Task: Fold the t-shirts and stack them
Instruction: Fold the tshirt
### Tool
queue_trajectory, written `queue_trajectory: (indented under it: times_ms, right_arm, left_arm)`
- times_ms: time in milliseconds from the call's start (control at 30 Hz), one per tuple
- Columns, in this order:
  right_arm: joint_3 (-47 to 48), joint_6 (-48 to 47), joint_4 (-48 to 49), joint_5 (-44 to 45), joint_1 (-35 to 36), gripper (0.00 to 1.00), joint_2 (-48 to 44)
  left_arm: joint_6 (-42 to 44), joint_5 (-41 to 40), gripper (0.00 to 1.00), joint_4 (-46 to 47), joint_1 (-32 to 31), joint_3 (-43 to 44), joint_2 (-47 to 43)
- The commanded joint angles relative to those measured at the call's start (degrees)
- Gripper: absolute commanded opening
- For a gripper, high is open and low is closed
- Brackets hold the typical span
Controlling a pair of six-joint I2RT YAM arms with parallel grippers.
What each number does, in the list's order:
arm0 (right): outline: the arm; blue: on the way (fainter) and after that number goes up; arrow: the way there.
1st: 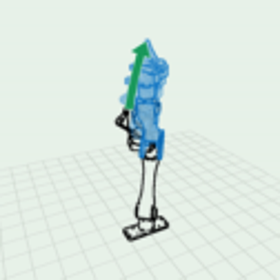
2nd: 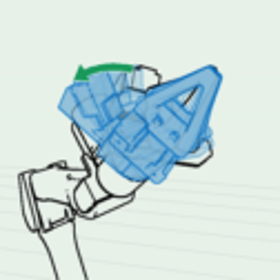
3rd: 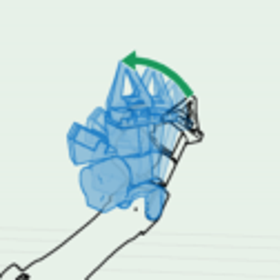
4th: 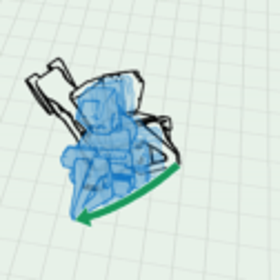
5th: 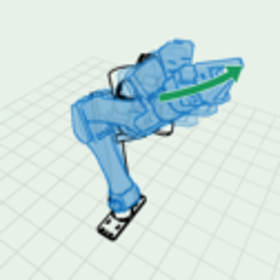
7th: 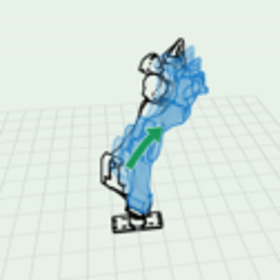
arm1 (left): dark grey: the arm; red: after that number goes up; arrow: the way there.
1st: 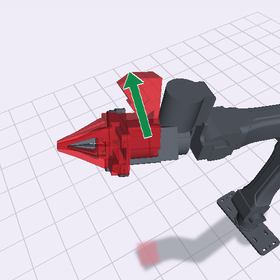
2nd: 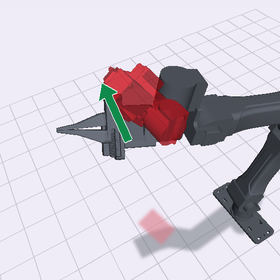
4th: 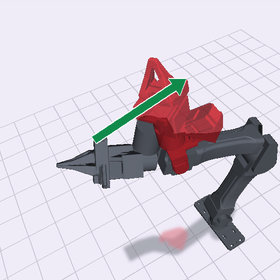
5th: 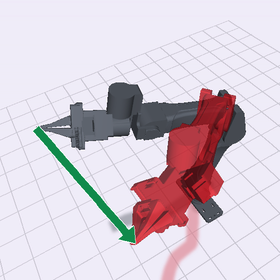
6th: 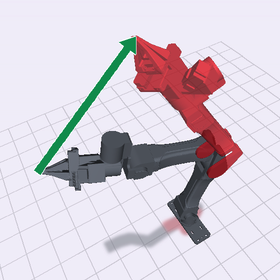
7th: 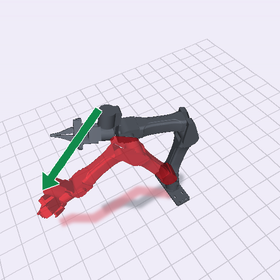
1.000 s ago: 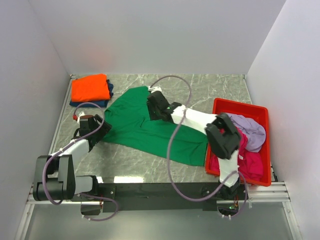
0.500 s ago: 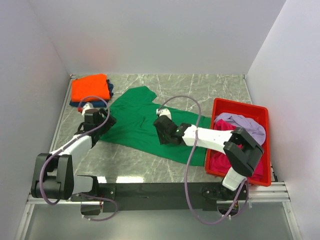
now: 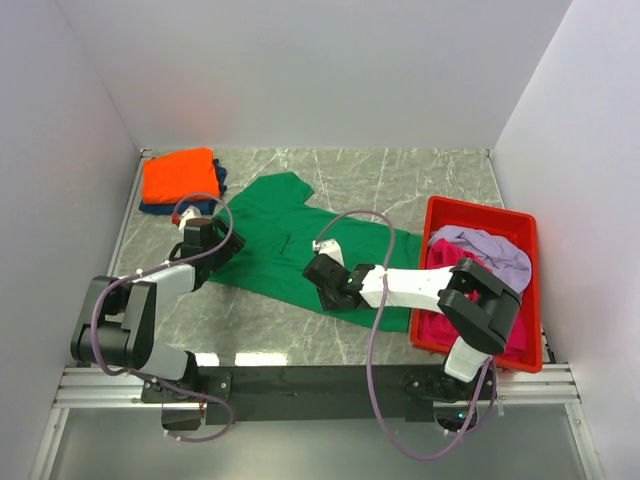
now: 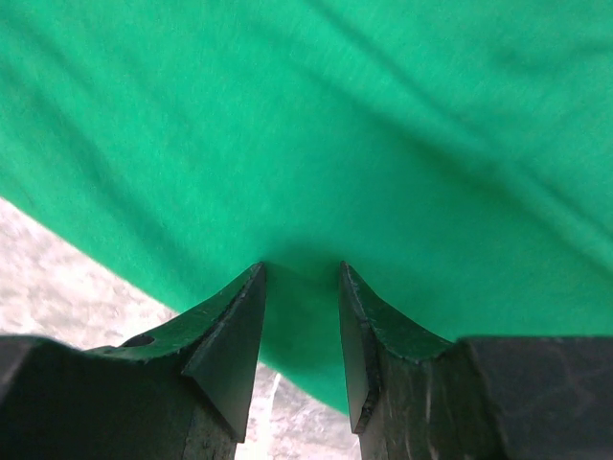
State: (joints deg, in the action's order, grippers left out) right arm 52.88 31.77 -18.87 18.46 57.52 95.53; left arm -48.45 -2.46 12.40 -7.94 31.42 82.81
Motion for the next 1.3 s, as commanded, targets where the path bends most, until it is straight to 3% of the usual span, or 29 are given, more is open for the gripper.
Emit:
queue_trajectory:
  times_ms: [0,700,833,1100,1267]
  right_arm:
    - [-0.85,2.59,0.15,1.67,1.72,0.44,0.10]
    - [-1.82,7.60,-0.37,-3.25,11.03,0.44,-1.04]
    - [-1.47,8.22,-0.64,-3.69,12.70,0.44,-0.43]
    - [0.90,9.27,-6.43,0.78,14.55,0.44,-1.74]
    - [0.73,9.71,-11.09,5.35,14.38,0.49,-6.13]
  left_arm:
    - [-1.65,0.52,0.83,-0.45,0.38,-0.04,1.92]
    - [0.90,0.88,0.87,-9.15,10.32,-6.90,-12.83]
    - [0.81,-0.09,0.94,-11.87,10.67,-7.07,-16.44]
    - [-0.24,-0.45,0.95,-13.46,10.67,-5.76,-21.02]
    - [-0.68,1.32,0.93,-10.83,9.53,-3.48,-17.87]
